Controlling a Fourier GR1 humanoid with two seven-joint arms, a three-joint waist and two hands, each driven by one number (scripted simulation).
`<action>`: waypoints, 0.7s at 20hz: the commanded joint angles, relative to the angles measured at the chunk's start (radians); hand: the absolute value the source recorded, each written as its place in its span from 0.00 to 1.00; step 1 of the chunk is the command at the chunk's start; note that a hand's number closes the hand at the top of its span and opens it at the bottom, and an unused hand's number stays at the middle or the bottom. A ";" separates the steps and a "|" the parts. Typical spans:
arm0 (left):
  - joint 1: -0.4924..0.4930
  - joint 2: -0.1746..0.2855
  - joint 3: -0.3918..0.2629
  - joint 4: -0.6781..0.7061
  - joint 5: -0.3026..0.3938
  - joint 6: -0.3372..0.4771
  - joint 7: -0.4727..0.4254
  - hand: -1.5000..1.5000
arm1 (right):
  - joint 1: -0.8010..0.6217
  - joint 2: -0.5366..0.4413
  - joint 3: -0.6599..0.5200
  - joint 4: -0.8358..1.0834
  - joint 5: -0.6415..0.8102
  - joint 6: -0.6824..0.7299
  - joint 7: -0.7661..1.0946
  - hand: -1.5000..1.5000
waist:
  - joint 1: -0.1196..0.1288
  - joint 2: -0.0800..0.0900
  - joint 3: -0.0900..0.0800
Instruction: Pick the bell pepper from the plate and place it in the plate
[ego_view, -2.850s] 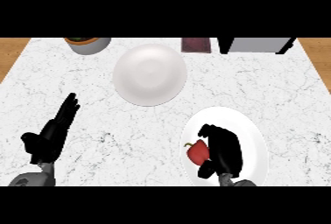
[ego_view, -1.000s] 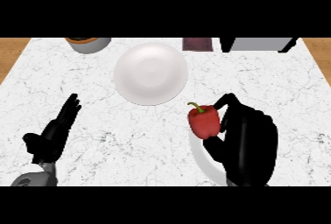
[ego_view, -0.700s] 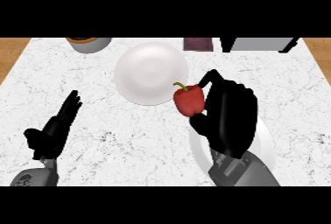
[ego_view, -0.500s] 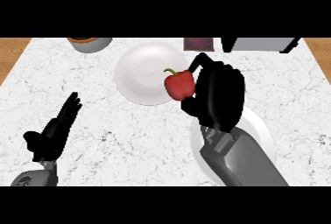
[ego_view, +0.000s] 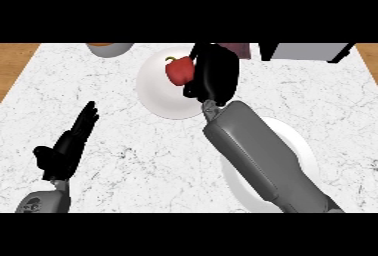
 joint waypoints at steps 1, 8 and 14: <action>-0.028 -0.005 -0.003 0.012 -0.011 0.009 0.023 0.50 | -0.137 0.001 0.013 0.254 -0.106 -0.152 -0.030 1.00 | 0.015 0.005 0.000; -0.023 0.003 -0.002 0.025 -0.001 -0.025 -0.006 0.50 | -0.114 0.001 0.017 0.363 -0.213 -0.454 -0.047 1.00 | 0.032 0.013 0.000; -0.059 -0.010 -0.010 0.037 -0.022 -0.003 -0.002 0.50 | -0.212 0.001 0.031 0.529 -0.343 -0.492 0.000 0.00 | 0.054 0.015 0.000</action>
